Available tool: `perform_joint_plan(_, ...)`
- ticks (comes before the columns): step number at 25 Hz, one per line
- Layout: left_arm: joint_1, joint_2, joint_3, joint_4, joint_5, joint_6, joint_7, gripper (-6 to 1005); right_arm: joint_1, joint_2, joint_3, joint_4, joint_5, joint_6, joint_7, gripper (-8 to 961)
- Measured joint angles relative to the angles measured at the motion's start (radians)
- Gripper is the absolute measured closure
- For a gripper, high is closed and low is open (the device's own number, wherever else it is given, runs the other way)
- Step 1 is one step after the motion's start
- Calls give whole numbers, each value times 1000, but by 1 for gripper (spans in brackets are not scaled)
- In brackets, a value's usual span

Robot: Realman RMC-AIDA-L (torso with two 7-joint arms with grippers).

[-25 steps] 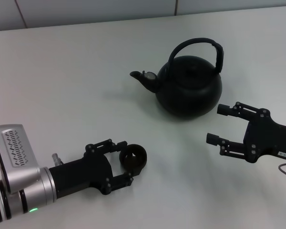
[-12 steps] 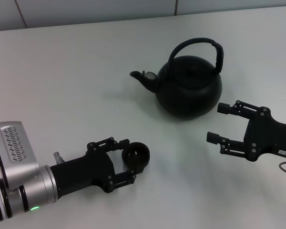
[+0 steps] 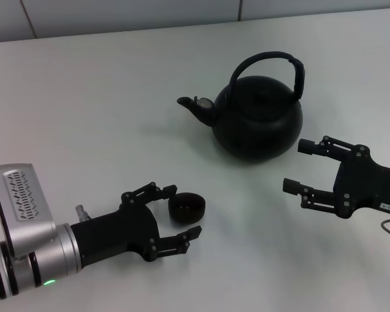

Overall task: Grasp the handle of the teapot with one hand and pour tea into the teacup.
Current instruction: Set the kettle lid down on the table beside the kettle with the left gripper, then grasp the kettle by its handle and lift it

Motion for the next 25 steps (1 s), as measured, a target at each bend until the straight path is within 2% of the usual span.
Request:
perform_joint_plan(3, 0, 0, 2, 0, 0, 0, -2, 131, 0, 0, 0, 0, 0, 4, -2, 184)
perform_joint_plan(25, -2, 0, 14, 0, -2, -12, -6, 132, 2, 0, -5, 0, 0, 12, -7, 184)
